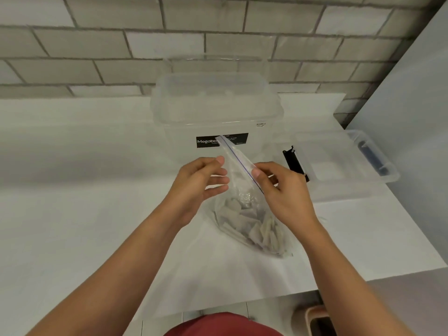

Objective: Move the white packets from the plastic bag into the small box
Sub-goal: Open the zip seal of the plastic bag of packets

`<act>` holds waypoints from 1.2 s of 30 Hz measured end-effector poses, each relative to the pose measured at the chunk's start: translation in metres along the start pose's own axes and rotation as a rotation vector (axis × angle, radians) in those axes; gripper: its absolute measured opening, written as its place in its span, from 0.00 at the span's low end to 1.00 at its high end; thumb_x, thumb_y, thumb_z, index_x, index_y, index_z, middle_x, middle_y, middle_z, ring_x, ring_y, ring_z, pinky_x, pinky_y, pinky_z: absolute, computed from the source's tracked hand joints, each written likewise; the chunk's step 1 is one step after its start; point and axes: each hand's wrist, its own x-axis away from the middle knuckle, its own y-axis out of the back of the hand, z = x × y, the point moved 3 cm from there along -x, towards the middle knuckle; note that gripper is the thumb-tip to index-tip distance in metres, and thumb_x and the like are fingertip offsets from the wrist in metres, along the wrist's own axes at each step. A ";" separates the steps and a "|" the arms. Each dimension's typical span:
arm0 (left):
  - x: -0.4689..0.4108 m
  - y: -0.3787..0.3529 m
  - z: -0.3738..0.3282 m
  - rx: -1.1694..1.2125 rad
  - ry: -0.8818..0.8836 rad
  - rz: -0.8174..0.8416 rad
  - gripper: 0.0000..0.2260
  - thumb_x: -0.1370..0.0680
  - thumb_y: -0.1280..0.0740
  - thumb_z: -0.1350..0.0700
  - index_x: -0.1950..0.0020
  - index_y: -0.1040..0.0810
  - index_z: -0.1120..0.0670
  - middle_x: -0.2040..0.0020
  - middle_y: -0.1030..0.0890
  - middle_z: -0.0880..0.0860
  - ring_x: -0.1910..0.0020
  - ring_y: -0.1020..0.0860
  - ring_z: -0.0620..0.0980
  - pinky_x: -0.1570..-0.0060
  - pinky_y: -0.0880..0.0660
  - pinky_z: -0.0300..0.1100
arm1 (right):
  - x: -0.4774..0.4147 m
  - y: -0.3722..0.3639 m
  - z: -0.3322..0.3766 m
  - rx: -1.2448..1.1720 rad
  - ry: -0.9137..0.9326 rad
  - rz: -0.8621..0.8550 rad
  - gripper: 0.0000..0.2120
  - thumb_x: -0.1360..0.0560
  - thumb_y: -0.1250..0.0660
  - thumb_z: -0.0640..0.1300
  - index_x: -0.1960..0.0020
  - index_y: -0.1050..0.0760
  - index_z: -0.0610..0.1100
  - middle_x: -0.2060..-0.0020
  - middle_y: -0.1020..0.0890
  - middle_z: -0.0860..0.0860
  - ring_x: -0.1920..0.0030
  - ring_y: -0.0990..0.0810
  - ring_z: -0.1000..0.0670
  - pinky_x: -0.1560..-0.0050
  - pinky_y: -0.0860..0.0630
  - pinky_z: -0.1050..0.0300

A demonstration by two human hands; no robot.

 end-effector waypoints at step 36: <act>0.005 -0.051 -0.042 -0.189 -0.106 0.188 0.07 0.21 0.30 0.58 0.46 0.16 0.60 0.53 0.14 0.57 0.53 0.15 0.51 0.53 0.19 0.42 | -0.038 0.034 0.020 -0.584 -0.288 0.304 0.11 0.28 0.22 0.39 0.49 0.18 0.37 0.57 0.14 0.40 0.58 0.16 0.48 0.51 0.17 0.54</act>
